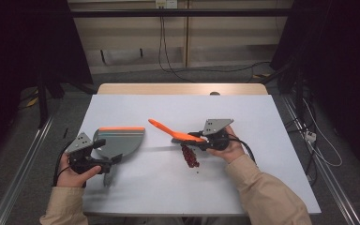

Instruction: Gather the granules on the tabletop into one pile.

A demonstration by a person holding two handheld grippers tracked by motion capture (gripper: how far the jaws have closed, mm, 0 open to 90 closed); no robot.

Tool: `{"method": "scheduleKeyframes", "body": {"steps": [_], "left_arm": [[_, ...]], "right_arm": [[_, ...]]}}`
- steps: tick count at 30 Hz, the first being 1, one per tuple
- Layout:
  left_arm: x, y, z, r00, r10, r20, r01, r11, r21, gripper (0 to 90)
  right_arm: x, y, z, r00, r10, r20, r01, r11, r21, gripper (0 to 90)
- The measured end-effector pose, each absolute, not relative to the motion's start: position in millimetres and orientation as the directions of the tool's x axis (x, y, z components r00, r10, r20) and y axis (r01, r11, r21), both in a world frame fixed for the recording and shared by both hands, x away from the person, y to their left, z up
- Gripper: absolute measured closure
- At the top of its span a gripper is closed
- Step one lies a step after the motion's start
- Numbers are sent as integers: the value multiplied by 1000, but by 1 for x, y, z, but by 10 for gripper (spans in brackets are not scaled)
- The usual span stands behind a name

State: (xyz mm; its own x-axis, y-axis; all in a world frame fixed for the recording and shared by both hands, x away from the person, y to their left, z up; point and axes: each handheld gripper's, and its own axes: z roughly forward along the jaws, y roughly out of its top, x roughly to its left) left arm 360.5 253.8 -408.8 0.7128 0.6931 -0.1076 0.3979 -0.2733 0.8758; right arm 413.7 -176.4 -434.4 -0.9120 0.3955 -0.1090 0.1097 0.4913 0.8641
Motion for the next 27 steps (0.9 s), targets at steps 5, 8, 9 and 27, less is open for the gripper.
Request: {"method": "scheduleKeyframes", "body": {"steps": [5,8,9,27], "left_arm": [[360,254,-409,712,694,-105,399,-278,874,70],[360,254,-409,713,693,-104,399,-279,874,69],[360,254,-408,713,694,-103,398,-279,874,70],[360,252,-409,716,691,-103,401,-286,870,70]], "right_arm": [[407,-182,-435,-918,385,-96,107,474,874,714],[403,-182,-436,-918,385,-96,105,468,877,714],[402,-182,-436,-920,383,-87,109,462,880,714],[391,-185,-437,-907,414,-75,106,397,912,716]]}}
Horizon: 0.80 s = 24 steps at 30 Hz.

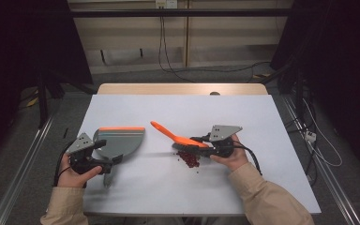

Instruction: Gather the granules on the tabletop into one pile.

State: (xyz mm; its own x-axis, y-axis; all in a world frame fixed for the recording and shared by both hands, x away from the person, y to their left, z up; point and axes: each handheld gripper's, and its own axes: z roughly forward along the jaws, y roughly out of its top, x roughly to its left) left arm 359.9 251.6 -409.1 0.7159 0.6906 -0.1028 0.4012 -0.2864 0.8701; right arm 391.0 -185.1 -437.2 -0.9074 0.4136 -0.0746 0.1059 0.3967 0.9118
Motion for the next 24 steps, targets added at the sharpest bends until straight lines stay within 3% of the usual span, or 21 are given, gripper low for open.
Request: {"method": "scheduleKeyframes", "body": {"steps": [13,24], "left_arm": [[359,252,-409,714,694,-97,402,-292,868,69],[354,249,-408,722,685,-92,402,-308,863,68]], "right_arm": [[390,-194,-428,-874,483,-44,139,336,931,716],[363,-229,-414,-761,647,44,264,246,933,715]]}}
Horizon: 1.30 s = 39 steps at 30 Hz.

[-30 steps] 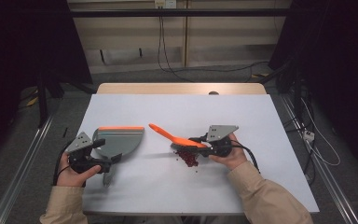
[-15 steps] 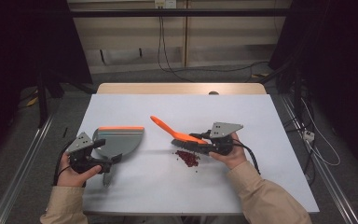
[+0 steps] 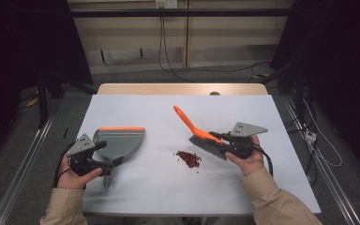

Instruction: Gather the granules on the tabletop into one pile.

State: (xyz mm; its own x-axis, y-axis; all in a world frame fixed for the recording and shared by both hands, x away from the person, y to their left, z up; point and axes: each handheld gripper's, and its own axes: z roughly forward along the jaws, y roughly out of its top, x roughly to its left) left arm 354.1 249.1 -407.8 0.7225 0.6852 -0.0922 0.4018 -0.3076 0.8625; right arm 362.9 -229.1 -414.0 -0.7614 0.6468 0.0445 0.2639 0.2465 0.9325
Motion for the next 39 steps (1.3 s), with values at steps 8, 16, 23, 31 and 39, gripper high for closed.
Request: {"method": "scheduleKeyframes", "body": {"steps": [8,16,23,31,39], "left_arm": [[351,248,-408,723,685,-87,403,-316,859,68],[347,249,-412,711,698,-85,416,-320,851,66],[342,252,-418,671,738,-75,455,-329,827,65],[337,259,-425,633,770,-79,504,-333,797,68],[335,262,-435,586,805,-99,569,-321,757,113]], "right_arm": [[350,-256,-423,-676,734,62,333,229,915,715],[342,-268,-429,-637,770,45,347,234,908,715],[340,-269,-431,-631,774,51,346,222,911,715],[339,-267,-432,-632,774,38,338,231,912,714],[337,-268,-434,-621,783,38,348,233,908,711]]}}
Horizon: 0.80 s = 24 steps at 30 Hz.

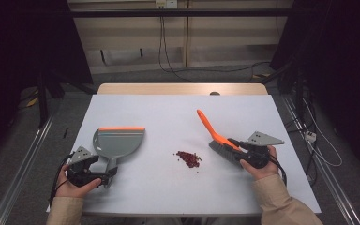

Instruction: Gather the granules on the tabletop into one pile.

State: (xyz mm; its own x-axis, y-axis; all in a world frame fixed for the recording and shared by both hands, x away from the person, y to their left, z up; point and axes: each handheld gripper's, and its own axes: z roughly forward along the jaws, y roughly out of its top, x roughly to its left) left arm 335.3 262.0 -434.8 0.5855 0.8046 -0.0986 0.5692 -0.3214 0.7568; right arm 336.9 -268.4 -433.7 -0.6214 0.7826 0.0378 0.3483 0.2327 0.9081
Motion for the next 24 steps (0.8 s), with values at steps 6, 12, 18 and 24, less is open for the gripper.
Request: {"method": "scheduleKeyframes", "body": {"steps": [6,12,18,24], "left_arm": [[338,255,-437,563,820,-102,594,-315,740,165],[339,259,-436,533,839,-105,614,-299,730,194],[340,267,-436,505,857,-96,620,-283,732,235],[344,266,-436,508,857,-82,612,-292,735,291]], "right_arm": [[336,-266,-433,-622,782,35,349,237,907,711],[335,-266,-433,-624,781,29,346,243,906,711],[335,-266,-433,-623,781,27,345,244,906,711],[335,-265,-433,-625,780,24,347,249,904,710]]}}
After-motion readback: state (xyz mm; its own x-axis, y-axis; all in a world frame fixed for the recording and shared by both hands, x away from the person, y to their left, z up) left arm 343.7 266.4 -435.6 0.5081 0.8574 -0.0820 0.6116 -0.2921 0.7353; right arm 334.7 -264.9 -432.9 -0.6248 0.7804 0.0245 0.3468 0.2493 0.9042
